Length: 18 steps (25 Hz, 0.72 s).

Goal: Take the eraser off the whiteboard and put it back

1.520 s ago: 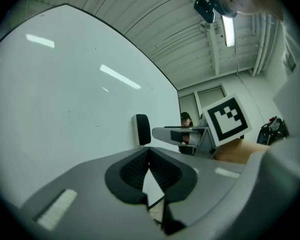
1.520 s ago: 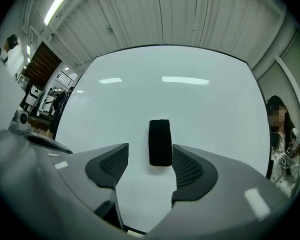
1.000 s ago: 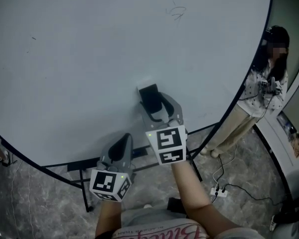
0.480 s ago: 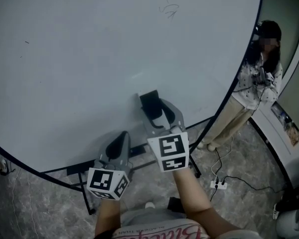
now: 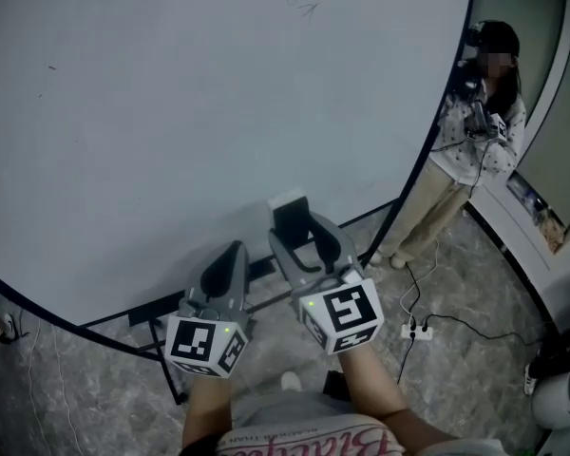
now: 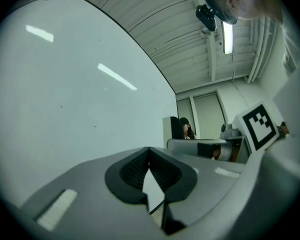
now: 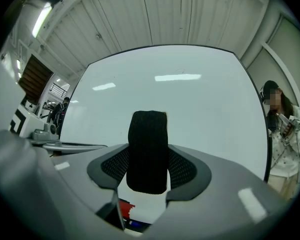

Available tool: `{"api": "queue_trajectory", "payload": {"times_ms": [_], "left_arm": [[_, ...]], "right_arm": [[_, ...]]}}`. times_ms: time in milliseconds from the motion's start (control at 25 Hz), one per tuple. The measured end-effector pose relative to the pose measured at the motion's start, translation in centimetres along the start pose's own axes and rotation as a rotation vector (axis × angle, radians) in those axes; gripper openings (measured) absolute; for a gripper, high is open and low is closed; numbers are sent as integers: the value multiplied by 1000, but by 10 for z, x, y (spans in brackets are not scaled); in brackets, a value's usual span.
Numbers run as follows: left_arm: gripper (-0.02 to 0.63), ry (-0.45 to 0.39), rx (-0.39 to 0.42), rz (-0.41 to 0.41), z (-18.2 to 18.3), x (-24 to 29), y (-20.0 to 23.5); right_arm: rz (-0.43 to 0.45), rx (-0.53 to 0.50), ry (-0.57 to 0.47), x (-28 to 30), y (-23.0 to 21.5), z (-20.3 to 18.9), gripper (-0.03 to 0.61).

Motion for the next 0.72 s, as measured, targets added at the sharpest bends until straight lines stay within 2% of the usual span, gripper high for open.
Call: {"api": "queue_trajectory", "payload": {"times_ms": [320, 480, 640, 720], "left_arm": [[0, -4, 9, -18, 4, -16, -3], [-2, -15, 15, -37, 6, -21, -3], [0, -42, -39, -46, 6, -19, -2], [0, -39, -32, -42, 5, -19, -3]], "right_arm": [[-28, 10, -47, -37, 24, -8, 229], [-36, 5, -24, -46, 29, -13, 229], [-38, 8, -21, -47, 29, -16, 229], [-40, -1, -20, -46, 29, -16, 230]]}}
Point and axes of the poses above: the fingertips, and each gripper's own axes: x forward along the fingers, y to its left, z out of its top, the point moved 7 cm from there along -x, backward along the fingers, and after that the axes turned 8 degrees about -x, right-handed, at the moved point
